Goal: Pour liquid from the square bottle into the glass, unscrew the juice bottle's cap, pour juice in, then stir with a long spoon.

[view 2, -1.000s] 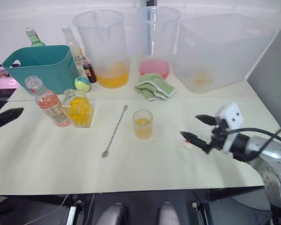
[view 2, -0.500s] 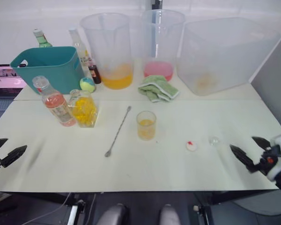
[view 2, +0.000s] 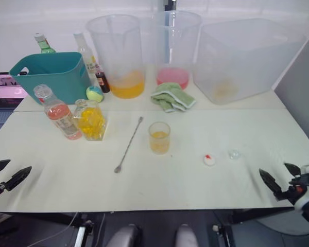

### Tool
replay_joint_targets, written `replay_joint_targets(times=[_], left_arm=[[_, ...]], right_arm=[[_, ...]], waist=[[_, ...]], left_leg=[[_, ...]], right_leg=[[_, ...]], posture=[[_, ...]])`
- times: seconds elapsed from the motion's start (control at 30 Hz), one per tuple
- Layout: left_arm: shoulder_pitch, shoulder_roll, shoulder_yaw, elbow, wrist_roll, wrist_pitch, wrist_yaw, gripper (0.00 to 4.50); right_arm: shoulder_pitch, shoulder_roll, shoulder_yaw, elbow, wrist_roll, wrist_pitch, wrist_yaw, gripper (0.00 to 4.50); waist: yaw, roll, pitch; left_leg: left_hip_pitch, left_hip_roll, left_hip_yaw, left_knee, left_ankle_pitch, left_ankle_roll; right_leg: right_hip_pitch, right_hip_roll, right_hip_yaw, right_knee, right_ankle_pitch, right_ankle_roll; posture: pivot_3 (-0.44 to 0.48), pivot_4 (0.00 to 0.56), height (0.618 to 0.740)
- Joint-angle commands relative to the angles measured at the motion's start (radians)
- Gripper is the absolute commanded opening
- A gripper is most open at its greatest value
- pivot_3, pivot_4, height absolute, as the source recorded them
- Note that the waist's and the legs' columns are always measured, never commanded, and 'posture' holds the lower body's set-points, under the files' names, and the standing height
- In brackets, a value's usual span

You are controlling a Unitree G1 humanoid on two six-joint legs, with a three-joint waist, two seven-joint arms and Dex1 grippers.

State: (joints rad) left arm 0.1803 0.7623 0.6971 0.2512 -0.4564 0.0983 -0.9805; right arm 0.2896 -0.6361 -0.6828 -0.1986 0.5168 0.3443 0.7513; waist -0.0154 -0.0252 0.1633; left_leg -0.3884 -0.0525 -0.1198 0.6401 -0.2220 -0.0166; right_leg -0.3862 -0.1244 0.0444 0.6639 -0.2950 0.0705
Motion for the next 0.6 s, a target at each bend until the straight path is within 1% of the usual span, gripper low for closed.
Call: replay_joint_targets(times=[0.03,0.13,0.23,0.33,0.4,0.43,0.47,0.5,0.6], left_arm=[[0.075,-0.065,-0.009,-0.215,-0.08,0.085,0.037,4.46],[0.153,-0.144,-0.046,-0.43,-0.138,0.179,0.112,4.46],[0.197,-0.244,-0.133,-0.676,-0.195,0.29,0.259,4.46],[0.195,-0.327,-0.232,-0.85,-0.202,0.382,0.424,4.46],[0.178,-0.373,-0.305,-0.936,-0.174,0.449,0.545,4.46],[0.167,-0.389,-0.359,-0.982,-0.158,0.487,0.6,4.46],[0.144,-0.429,-0.418,-1.02,-0.136,0.534,0.686,4.46],[0.128,-0.454,-0.455,-1.044,-0.126,0.567,0.745,4.46],[0.08,-0.49,-0.575,-1.085,-0.054,0.663,0.873,4.46]], right_arm=[[-0.079,-0.019,0.009,-0.085,0.099,0.034,0.004,4.5],[-0.157,-0.057,0.063,-0.109,0.163,0.08,0.058,4.5],[-0.276,-0.136,0.145,-0.093,0.223,0.127,0.167,4.5],[-0.374,-0.192,0.216,-0.058,0.269,0.173,0.267,4.5],[-0.419,-0.219,0.262,-0.039,0.281,0.189,0.33,4.5],[-0.437,-0.235,0.288,-0.035,0.292,0.199,0.373,4.5],[-0.445,-0.256,0.309,-0.031,0.305,0.212,0.429,4.5],[-0.451,-0.269,0.324,-0.03,0.313,0.222,0.466,4.5],[-0.438,-0.306,0.353,-0.021,0.314,0.23,0.557,4.5]], waist=[[-0.004,0.001,0.0],[-0.004,0.002,-0.001],[-0.001,0.002,-0.001],[0.011,0.002,-0.001],[0.017,0.001,-0.001],[0.018,0.001,-0.001],[0.019,0.001,-0.001],[0.021,0.001,-0.001],[0.025,0.0,-0.001]], left_leg=[[0.0,0.001,0.0,0.0,0.0,0.0],[0.0,0.004,0.001,0.0,-0.001,0.0],[0.0,0.004,0.002,0.001,-0.001,0.0],[-0.001,0.003,0.003,0.003,-0.001,0.0],[-0.001,0.001,0.002,0.003,-0.001,0.0],[-0.001,0.0,0.002,0.003,-0.001,0.001],[-0.001,0.0,0.002,0.003,-0.001,0.001],[-0.001,0.0,0.002,0.003,-0.001,0.001],[-0.001,-0.001,0.003,0.004,-0.001,0.001]], right_leg=[[0.0,0.0,0.0,0.0,0.0,0.0],[0.0,0.0,0.001,0.0,0.0,0.0],[0.0,0.001,0.002,-0.001,0.0,0.0],[0.002,0.001,0.001,-0.002,0.0,0.0],[0.002,0.001,0.001,-0.001,0.0,0.0],[0.002,0.001,0.0,-0.001,0.0,0.0],[0.002,0.001,0.0,-0.001,0.0,0.0],[0.002,0.001,0.001,-0.001,0.0,0.0],[0.002,0.0,0.001,-0.001,0.001,0.001]], posture=[[0.0,0.15,0.738],[0.0,0.15,0.738],[0.0,0.15,0.738],[0.0,0.15,0.738],[0.0,0.15,0.738],[0.0,0.15,0.738],[0.0,0.15,0.738],[0.0,0.15,0.738],[0.0,0.15,0.738]])
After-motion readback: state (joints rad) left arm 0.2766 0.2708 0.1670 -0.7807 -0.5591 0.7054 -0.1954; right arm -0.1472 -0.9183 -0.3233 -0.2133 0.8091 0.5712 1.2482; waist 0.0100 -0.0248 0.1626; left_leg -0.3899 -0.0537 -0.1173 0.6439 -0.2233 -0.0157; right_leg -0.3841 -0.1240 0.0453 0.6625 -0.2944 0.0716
